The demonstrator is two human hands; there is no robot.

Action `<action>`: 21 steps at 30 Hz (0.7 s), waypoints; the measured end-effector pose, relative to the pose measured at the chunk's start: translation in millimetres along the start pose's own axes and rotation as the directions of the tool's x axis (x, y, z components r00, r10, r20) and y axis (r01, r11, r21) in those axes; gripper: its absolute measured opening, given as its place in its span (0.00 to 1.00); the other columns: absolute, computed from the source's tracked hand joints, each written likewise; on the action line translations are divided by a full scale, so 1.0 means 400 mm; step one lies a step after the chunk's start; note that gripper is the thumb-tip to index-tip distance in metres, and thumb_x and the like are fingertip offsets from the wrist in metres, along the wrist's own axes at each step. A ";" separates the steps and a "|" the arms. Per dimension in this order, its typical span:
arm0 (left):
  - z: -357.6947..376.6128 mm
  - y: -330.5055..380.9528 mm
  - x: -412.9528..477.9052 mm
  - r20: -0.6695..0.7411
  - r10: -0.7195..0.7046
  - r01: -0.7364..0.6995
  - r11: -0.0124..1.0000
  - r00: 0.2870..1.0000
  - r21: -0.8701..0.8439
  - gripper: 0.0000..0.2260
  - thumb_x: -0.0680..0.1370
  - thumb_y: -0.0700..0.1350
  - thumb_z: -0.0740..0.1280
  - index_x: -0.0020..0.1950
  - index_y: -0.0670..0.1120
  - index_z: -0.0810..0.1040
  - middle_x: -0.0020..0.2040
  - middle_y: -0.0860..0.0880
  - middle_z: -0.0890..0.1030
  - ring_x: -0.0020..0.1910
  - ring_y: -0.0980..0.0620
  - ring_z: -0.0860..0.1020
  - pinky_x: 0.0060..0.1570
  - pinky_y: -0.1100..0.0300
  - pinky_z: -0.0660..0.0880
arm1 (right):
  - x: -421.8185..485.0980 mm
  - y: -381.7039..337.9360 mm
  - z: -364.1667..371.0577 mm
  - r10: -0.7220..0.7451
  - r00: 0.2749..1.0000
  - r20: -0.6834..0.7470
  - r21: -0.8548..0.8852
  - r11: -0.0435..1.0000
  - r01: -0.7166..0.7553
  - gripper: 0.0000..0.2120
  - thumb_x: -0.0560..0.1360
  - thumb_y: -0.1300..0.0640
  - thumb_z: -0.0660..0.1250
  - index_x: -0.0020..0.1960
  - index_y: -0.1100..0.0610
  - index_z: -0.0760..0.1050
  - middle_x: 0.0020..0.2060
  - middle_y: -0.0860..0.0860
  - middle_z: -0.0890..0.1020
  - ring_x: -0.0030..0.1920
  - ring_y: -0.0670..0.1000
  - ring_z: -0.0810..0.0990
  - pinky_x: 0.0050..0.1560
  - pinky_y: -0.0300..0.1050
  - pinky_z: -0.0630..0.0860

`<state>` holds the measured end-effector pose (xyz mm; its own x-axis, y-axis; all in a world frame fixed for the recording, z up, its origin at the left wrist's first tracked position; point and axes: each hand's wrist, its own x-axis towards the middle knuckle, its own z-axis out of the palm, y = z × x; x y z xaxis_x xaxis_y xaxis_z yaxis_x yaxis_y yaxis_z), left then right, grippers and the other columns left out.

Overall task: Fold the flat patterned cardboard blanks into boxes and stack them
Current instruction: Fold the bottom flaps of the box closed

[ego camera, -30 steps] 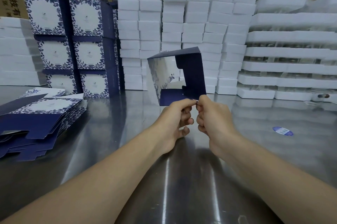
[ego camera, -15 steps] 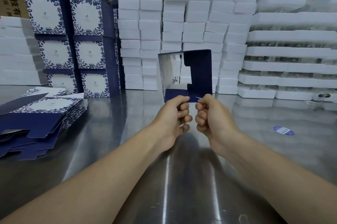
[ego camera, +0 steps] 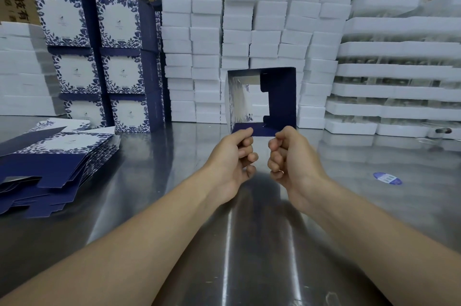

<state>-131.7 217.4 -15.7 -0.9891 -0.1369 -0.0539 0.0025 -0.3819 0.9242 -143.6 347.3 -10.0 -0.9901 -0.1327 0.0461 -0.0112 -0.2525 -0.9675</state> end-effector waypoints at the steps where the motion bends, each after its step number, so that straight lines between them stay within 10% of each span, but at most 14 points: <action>1: 0.000 0.000 0.000 0.003 -0.004 0.004 1.000 1.000 0.002 0.18 0.82 0.51 0.68 0.34 0.51 0.69 0.27 0.54 0.63 0.26 0.56 0.70 0.33 0.61 0.64 | -0.001 0.001 0.002 -0.009 1.000 -0.003 -0.012 1.000 0.009 0.13 0.78 0.54 0.63 0.35 0.54 0.71 0.24 0.47 0.68 0.23 0.47 0.66 0.27 0.40 0.63; 21: 0.017 -0.007 -0.019 -0.035 0.046 -0.041 0.992 0.998 0.121 0.18 0.83 0.60 0.67 0.39 0.50 0.75 0.26 0.55 0.67 0.29 0.56 0.71 0.32 0.62 0.68 | 0.002 -0.007 0.006 -0.094 0.989 -0.114 0.035 0.994 0.099 0.14 0.76 0.56 0.63 0.33 0.54 0.67 0.23 0.47 0.64 0.22 0.48 0.60 0.23 0.40 0.60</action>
<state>-125.1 225.8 -15.4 -0.9822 -0.1861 -0.0250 0.0251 -0.2621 0.9647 -144.0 345.8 -6.5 -0.9941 0.0021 0.1082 -0.1039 -0.2981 -0.9489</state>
